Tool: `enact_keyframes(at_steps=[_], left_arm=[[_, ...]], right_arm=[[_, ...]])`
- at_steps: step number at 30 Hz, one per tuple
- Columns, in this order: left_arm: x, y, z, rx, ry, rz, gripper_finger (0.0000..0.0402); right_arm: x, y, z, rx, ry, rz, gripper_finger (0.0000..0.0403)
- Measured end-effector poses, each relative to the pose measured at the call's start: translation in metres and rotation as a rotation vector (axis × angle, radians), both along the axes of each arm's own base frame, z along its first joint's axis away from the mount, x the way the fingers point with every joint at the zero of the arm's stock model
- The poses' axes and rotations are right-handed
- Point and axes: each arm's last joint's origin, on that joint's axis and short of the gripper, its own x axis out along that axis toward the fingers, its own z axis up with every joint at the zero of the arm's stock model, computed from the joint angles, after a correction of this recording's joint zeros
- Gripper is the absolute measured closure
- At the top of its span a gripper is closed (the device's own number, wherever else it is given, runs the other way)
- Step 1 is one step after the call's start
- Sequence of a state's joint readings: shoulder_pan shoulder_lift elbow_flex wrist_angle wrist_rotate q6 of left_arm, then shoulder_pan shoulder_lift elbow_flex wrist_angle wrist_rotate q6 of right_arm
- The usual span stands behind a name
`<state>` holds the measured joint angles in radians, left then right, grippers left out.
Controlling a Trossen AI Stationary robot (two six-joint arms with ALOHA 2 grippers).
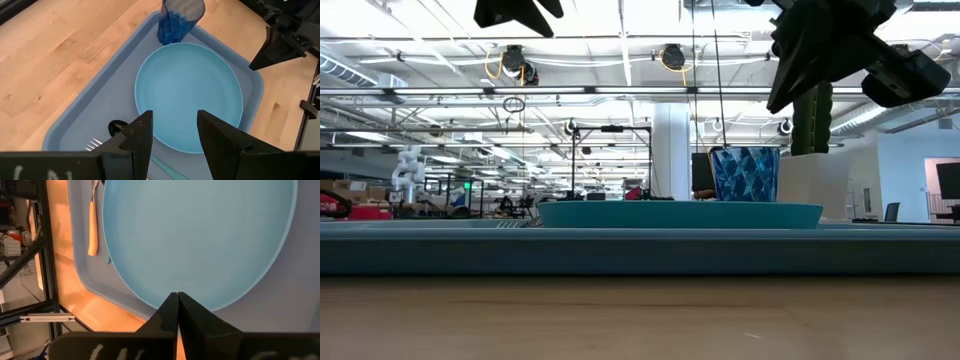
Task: Pick and place plate/cup/fork/spoon on tray
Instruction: Adjust the light blue plate
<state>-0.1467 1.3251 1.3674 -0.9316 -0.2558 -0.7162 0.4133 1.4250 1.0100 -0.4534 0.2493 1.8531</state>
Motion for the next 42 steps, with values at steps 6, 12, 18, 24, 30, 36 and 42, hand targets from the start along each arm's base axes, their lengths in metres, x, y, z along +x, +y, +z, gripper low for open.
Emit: enact_keyframes(at_steps=[6, 12, 18, 24, 30, 36, 42], left_arm=[[0.0, 0.0, 0.0, 0.001, 0.0, -0.001, 0.0245], [0.0, 0.0, 0.0, 0.003, 0.002, -0.004, 0.0245], [0.0, 0.0, 0.0, 0.02, 0.008, -0.023, 0.0245], [0.0, 0.0, -0.001, 0.021, 0.013, -0.023, 0.0245], [-0.001, 0.0, -0.001, 0.022, 0.014, -0.023, 0.0245], [-0.001, 0.0, -0.001, 0.02, 0.015, -0.021, 0.0245], [-0.001, 0.0, -0.001, 0.033, 0.022, -0.037, 0.0245]], right_arm=[[-0.001, 0.0, 0.0, 0.006, 0.01, 0.015, 0.0403], [-0.005, -0.002, -0.004, -0.049, 0.063, 0.044, 0.0403], [-0.004, -0.003, -0.003, -0.129, 0.046, 0.081, 0.0403], [0.0, -0.001, -0.009, -0.123, 0.065, 0.111, 0.0403], [0.011, 0.005, -0.022, -0.117, 0.061, 0.178, 0.0403], [0.013, 0.0, -0.024, -0.137, 0.072, 0.157, 0.0403], [0.009, -0.005, -0.028, -0.16, 0.151, 0.196, 0.0403]])
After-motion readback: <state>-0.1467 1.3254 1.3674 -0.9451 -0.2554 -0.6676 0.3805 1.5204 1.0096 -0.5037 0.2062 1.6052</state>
